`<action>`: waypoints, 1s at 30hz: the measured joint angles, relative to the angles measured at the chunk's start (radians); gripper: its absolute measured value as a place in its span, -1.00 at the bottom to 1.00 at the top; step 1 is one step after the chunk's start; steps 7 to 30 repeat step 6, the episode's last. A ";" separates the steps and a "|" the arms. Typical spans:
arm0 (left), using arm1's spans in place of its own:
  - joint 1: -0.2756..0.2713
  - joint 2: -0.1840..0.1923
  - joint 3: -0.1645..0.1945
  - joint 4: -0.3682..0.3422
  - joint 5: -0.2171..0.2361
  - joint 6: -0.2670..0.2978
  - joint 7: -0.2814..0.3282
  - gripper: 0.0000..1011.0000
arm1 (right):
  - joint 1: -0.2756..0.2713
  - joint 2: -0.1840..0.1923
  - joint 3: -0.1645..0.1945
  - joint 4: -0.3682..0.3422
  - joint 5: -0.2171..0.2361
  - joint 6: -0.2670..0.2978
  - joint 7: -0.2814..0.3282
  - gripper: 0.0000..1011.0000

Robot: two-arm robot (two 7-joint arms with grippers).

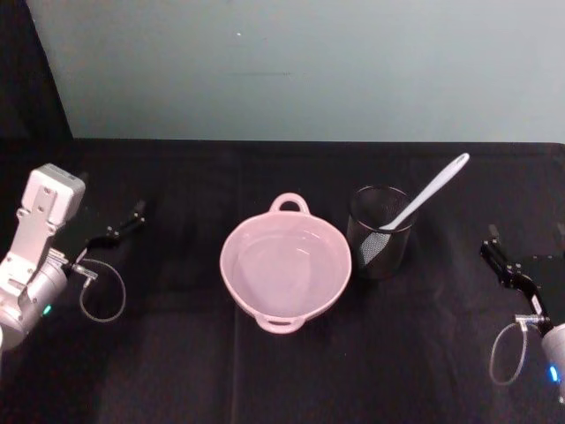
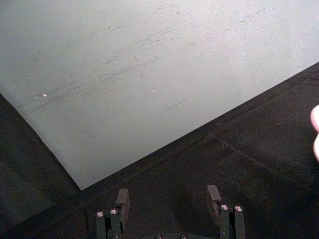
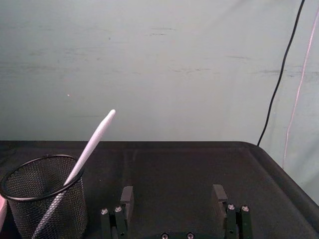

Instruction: Use the one hand to pick up the spoon and stir the clear water in the bowl.

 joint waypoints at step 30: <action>0.000 0.000 0.000 0.000 0.000 0.000 0.000 1.00 | 0.000 0.001 0.000 -0.001 0.000 0.000 0.000 0.98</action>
